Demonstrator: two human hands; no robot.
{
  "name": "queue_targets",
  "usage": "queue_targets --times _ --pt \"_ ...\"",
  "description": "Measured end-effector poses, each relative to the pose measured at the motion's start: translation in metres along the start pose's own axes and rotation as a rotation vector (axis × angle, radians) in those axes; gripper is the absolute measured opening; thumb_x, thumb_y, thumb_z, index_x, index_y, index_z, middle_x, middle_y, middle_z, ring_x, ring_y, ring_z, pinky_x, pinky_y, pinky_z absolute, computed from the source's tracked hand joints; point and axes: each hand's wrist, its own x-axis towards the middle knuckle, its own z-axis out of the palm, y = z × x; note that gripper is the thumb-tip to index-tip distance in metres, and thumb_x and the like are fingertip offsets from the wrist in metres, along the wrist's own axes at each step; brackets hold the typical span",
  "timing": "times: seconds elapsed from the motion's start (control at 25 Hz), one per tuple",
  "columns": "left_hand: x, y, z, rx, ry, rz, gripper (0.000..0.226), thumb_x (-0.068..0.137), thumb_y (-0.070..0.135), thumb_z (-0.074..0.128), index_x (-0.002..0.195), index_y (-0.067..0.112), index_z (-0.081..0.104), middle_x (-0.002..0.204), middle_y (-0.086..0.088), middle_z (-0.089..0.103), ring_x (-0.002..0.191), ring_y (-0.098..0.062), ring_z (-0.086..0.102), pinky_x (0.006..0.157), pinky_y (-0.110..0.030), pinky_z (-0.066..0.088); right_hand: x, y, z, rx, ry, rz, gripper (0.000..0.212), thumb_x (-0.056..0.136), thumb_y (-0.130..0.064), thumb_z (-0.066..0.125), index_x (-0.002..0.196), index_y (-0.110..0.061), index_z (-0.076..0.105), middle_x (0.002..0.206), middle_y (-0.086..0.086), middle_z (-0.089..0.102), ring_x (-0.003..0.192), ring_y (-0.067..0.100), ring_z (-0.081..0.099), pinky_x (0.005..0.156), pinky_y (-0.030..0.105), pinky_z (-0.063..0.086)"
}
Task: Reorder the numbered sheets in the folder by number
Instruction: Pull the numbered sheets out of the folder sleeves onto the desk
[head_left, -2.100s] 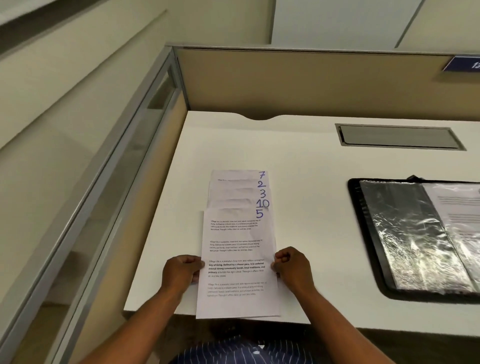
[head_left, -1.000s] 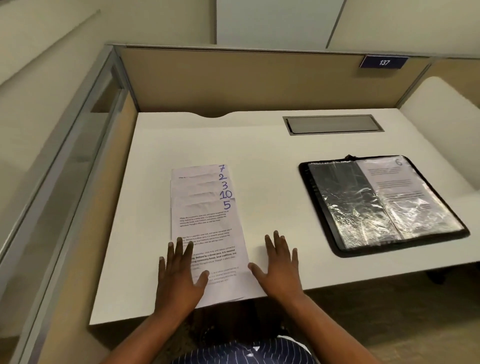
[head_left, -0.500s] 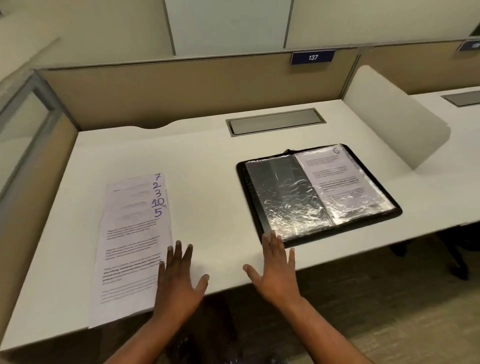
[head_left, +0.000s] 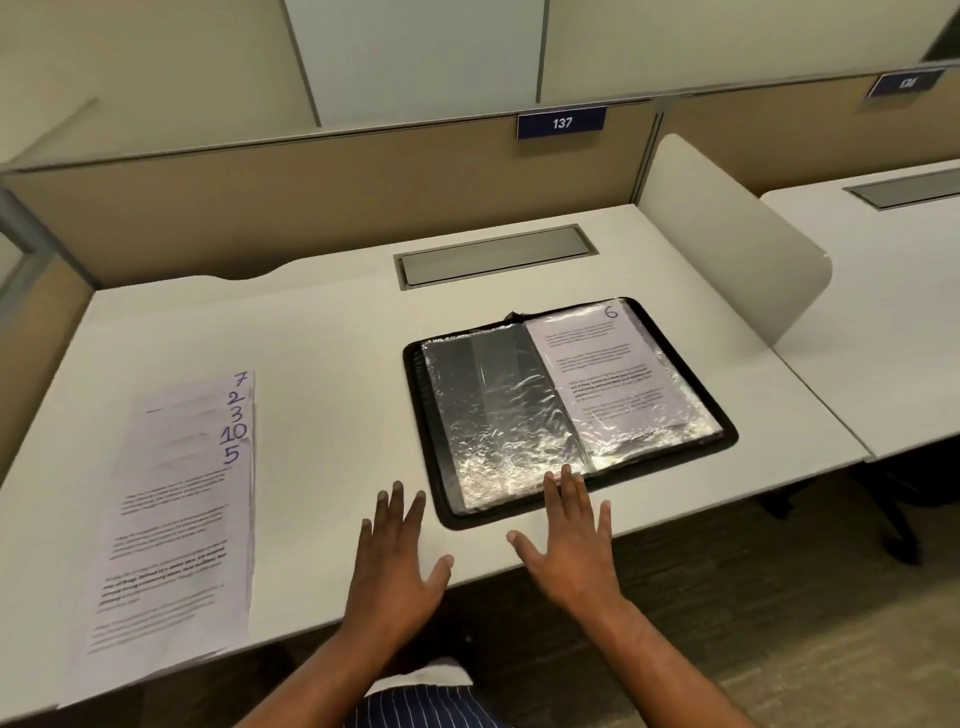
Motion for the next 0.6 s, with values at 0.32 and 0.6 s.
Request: queue_targets --times 0.32,0.6 --pt "0.111 0.077 0.042 0.088 -0.167 0.287 0.082 0.098 0.066 0.037 0.161 0.030 -0.003 0.165 0.005 -0.023 0.152 -0.015 -0.025 0.123 -0.036 -0.013 0.056 0.059 -0.029 -0.025 0.026 0.054 0.092 0.098 -0.074 0.029 0.160 -0.028 -0.019 0.165 -0.003 -0.032 0.151 0.015 -0.032 0.124 0.053 -0.015" --pt "0.166 0.135 0.073 0.202 -0.319 0.401 0.086 0.097 0.071 0.027 0.162 0.023 -0.002 0.167 0.000 -0.018 0.153 -0.016 -0.022 0.124 -0.040 -0.013 0.096 0.104 -0.052 -0.048 0.004 0.064 0.085 0.100 -0.070 0.026 0.163 -0.026 -0.011 0.168 -0.002 -0.025 0.154 0.016 -0.024 0.123 0.050 -0.017"
